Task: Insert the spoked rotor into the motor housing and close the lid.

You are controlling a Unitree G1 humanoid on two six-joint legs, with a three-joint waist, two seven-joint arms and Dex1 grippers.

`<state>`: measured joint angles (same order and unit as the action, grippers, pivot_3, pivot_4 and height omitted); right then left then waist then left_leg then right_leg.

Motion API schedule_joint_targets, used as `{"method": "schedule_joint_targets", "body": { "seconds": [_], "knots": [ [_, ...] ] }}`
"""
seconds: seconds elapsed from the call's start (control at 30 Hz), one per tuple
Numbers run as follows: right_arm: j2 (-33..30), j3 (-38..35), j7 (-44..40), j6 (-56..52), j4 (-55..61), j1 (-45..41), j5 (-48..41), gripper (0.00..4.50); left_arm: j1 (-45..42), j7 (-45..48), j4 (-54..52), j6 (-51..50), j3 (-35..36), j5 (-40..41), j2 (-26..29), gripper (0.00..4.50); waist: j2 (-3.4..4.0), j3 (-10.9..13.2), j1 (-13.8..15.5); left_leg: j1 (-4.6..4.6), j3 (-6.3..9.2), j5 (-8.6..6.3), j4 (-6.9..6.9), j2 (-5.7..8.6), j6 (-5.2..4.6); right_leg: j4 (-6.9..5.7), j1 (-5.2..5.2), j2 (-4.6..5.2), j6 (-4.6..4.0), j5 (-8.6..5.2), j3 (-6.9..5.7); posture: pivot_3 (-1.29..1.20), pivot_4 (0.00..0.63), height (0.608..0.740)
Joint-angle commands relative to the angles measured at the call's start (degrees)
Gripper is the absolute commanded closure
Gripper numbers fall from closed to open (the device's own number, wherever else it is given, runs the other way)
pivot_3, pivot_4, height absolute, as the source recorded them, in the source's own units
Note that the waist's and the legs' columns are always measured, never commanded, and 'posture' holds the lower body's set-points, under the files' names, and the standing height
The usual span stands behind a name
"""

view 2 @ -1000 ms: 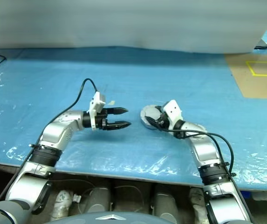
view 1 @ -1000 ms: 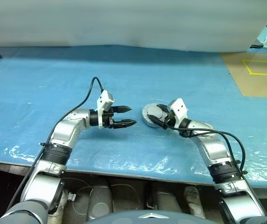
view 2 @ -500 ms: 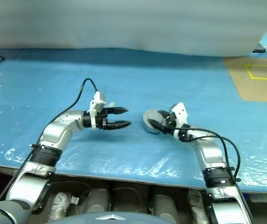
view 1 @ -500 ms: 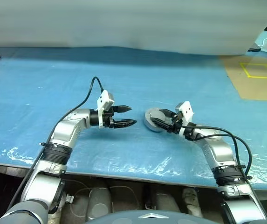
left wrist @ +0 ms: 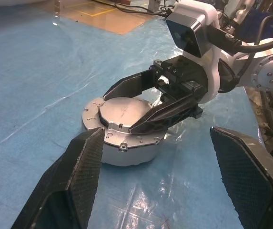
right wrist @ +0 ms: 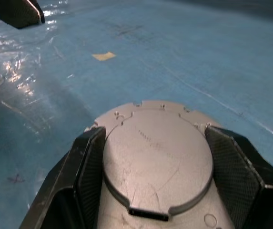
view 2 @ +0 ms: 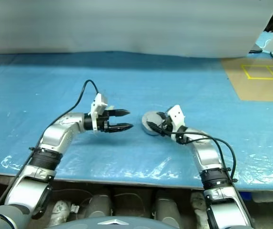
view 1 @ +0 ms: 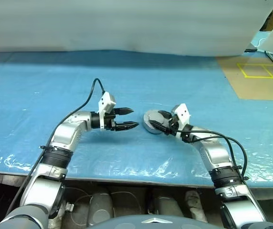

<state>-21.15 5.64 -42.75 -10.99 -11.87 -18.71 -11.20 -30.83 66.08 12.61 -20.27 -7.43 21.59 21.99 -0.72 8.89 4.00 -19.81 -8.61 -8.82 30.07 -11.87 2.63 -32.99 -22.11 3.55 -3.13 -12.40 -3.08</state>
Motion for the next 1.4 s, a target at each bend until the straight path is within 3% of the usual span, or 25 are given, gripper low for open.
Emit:
{"method": "schedule_joint_targets", "body": {
  "seconds": [0.03,0.33,0.53,0.7,0.83,1.1,1.4],
  "knots": [
    [-2.9,2.2,1.0,0.0,-5.0,2.0,5.3,1.55,-0.1,-0.2,-1.0,1.3,0.0,-0.1,-0.6,0.78,0.00,0.0,0.0,-0.03,0.00,0.00,0.00,0.00,0.00,0.02,-0.01,0.00,0.00,0.00,0.00,0.00,0.150,0.740],
    [-4.6,2.8,1.6,0.4,-2.7,2.5,5.3,1.55,-1.0,-0.8,0.9,2.2,-0.8,-1.4,-1.8,0.78,0.01,0.0,0.2,-0.21,-0.01,0.00,-0.25,0.00,0.00,0.03,-0.15,0.01,0.00,0.01,0.01,0.00,0.150,0.740],
    [-3.5,2.3,2.3,-1.6,-0.5,3.2,3.9,1.55,-4.3,-9.8,14.4,11.4,-2.2,-10.0,-6.2,0.78,0.02,0.0,0.3,-0.27,-0.01,0.00,-0.33,0.02,0.00,0.14,-0.18,0.00,0.01,0.01,0.00,0.00,0.150,0.740],
    [-3.2,1.9,2.8,-2.5,0.3,3.9,3.5,1.55,-6.9,-9.6,20.7,16.8,-1.3,-10.3,-9.9,0.78,0.01,0.0,0.6,-0.33,-0.01,0.01,-0.46,0.02,0.00,0.19,-0.24,0.00,0.04,0.03,0.00,0.00,0.150,0.740],
    [-3.5,1.9,3.1,-2.4,0.5,4.5,3.8,1.55,-7.5,-6.0,21.5,17.8,-0.6,-8.3,-11.4,1.70,0.01,0.0,0.6,-0.32,-0.02,0.01,-0.53,0.02,0.00,0.19,-0.25,0.00,0.04,0.03,0.00,0.00,0.150,0.740],
    [-3.8,1.4,3.6,-2.6,0.8,5.2,3.9,1.55,-8.6,-6.6,25.9,20.1,-2.0,-11.8,-12.7,4.47,0.01,0.0,1.1,-0.29,-0.03,0.01,-0.55,0.03,0.00,0.19,-0.24,0.01,0.04,0.03,0.00,0.00,0.150,0.740],
    [-3.7,1.1,3.9,-3.2,1.9,5.9,4.0,1.55,-12.1,-8.3,32.8,23.6,-2.1,-14.3,-17.0,4.47,0.00,0.0,1.8,-0.28,-0.03,0.01,-0.55,0.11,-0.01,0.22,-0.19,0.14,0.05,0.03,0.00,0.00,0.150,0.740]
  ]
}}
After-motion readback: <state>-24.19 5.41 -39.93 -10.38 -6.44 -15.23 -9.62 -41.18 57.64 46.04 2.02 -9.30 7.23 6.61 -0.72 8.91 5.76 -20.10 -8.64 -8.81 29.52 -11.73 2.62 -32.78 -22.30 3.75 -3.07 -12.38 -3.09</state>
